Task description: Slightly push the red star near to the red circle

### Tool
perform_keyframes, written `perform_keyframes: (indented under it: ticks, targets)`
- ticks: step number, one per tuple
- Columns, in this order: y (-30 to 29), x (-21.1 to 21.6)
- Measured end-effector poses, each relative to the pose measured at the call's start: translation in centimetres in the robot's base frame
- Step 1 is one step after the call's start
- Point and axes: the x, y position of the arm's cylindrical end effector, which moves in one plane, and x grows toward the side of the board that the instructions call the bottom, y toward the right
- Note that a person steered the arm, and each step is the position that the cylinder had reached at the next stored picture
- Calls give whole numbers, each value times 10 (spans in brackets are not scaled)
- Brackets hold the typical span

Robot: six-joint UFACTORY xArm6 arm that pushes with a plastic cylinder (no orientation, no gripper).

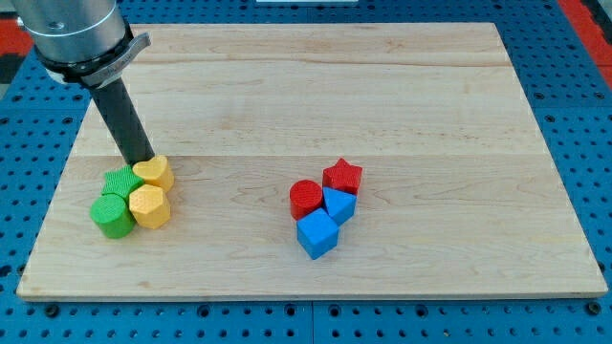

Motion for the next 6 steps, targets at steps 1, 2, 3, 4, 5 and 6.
perform_keyframes:
  ticks: [1, 2, 3, 4, 5, 6]
  targets:
    - [4, 0]
    - [1, 0]
    - [6, 14]
    - [63, 2]
    - [136, -10]
    - [235, -34]
